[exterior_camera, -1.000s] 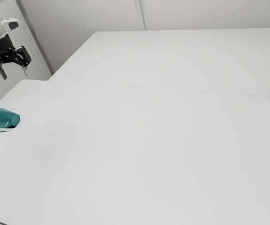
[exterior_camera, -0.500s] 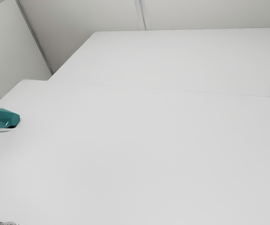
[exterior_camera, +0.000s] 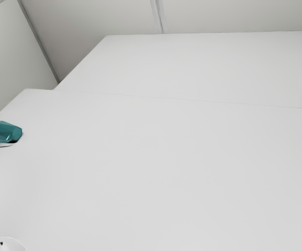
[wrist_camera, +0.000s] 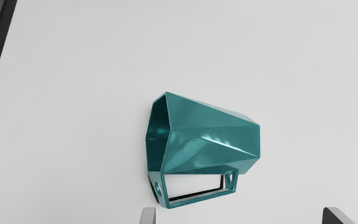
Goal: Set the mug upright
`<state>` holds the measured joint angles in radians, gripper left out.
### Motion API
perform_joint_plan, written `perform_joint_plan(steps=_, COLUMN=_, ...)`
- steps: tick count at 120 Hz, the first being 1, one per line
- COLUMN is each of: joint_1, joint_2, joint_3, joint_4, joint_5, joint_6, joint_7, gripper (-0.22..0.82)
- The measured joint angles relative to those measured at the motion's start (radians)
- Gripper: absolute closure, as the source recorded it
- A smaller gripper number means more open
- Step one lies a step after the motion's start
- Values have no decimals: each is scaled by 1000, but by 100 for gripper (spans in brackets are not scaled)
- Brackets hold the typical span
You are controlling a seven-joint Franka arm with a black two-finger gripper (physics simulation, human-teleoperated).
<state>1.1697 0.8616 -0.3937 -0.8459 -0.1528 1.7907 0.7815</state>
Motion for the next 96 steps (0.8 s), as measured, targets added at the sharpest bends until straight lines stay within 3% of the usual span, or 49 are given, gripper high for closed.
perform_joint_plan(steps=10, joint_1=52, joint_2=43, joint_3=-62, joint_4=10, joint_5=-5, joint_6=38, joint_7=65, gripper=2)
perform_joint_plan(steps=32, joint_1=68, joint_2=134, joint_3=-117, joint_4=46, joint_5=-21, joint_6=112, joint_7=188, gripper=2)
perform_joint_plan(steps=65, joint_1=80, joint_2=222, joint_3=-124, joint_4=48, joint_5=-208, joint_6=148, joint_7=320, gripper=2)
perform_joint_plan(steps=96, joint_1=81, joint_2=233, joint_3=-117, joint_4=14, joint_5=-258, joint_6=154, joint_7=401, gripper=3)
